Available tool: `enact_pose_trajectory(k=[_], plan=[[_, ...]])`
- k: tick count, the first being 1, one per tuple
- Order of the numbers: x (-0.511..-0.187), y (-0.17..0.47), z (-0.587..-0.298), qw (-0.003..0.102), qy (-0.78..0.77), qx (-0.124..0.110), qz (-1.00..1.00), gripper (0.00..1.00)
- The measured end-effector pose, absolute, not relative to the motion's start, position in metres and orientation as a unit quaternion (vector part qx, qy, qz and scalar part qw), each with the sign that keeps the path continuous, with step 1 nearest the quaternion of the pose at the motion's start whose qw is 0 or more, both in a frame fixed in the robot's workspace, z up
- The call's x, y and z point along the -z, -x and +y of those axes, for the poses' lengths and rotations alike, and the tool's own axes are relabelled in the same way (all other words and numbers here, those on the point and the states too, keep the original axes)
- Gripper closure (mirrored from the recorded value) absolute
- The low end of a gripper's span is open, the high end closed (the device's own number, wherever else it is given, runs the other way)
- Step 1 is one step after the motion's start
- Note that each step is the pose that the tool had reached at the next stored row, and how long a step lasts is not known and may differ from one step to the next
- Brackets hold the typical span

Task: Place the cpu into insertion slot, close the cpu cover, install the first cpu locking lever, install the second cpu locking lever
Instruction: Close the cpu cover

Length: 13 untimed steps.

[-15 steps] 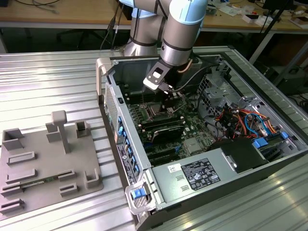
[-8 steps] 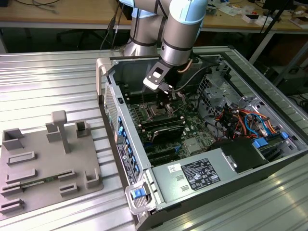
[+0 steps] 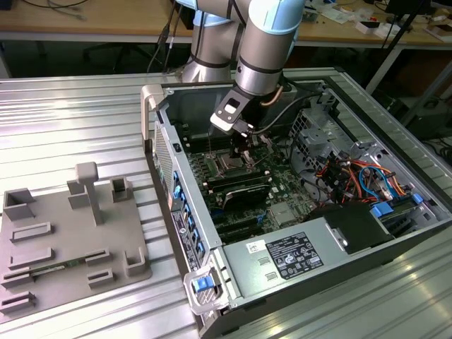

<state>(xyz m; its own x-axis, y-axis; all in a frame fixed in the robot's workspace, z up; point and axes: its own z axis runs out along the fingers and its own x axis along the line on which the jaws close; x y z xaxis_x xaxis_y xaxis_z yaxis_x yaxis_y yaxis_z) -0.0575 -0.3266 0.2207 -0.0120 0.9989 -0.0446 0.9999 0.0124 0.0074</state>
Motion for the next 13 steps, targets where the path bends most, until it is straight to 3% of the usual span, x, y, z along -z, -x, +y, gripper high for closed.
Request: enact_pose_trajectory(k=[13], plan=[[-0.2243, 0.0575, -0.3266, 0.019, -0.703, 0.013, 0.711, 0.89]])
